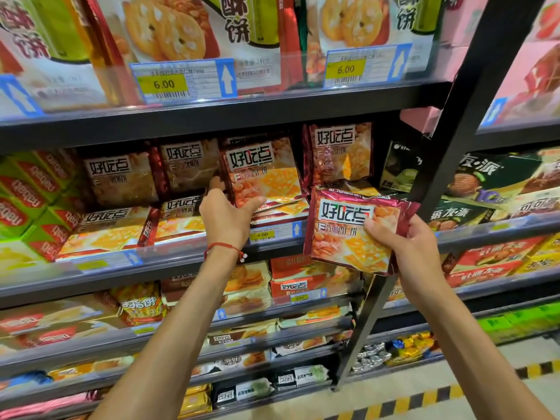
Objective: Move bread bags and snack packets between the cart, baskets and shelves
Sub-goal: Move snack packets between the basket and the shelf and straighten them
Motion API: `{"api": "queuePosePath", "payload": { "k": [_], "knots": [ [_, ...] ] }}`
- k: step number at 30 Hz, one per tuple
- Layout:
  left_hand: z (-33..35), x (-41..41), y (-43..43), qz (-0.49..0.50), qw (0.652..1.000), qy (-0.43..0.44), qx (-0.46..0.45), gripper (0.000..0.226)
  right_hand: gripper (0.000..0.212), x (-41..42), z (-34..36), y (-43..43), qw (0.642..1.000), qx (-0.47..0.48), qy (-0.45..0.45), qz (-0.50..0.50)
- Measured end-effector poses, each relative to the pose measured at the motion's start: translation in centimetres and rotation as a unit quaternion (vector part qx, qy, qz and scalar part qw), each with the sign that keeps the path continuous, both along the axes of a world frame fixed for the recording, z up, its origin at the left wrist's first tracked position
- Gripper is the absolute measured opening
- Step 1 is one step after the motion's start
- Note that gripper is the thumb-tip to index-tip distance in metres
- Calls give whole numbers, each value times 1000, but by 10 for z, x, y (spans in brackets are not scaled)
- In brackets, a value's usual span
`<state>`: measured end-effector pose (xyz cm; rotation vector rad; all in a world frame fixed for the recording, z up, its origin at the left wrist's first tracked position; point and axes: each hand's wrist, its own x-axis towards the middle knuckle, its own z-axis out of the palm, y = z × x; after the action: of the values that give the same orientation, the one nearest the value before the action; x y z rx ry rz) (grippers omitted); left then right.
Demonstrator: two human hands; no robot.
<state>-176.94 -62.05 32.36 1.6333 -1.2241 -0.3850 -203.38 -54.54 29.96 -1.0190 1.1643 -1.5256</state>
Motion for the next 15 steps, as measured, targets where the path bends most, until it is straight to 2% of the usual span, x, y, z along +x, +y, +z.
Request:
{"api": "queuePosePath", "payload": {
  "k": [4, 8, 12, 15],
  "knots": [
    [-2, 2, 0, -18, 1000, 11, -13, 70, 33, 2, 1, -2, 1000, -3, -2, -8],
    [-4, 7, 1, -59, 998, -25, -11, 57, 32, 5, 0, -4, 1000, -8, -5, -8],
    [-7, 6, -1, -57, 994, -96, -13, 49, 33, 7, 2, -5, 1000, -11, -9, -3],
    [-7, 3, -3, -48, 994, -103, 1, 53, 34, 7, 4, -3, 1000, -13, -2, 1]
  ]
}}
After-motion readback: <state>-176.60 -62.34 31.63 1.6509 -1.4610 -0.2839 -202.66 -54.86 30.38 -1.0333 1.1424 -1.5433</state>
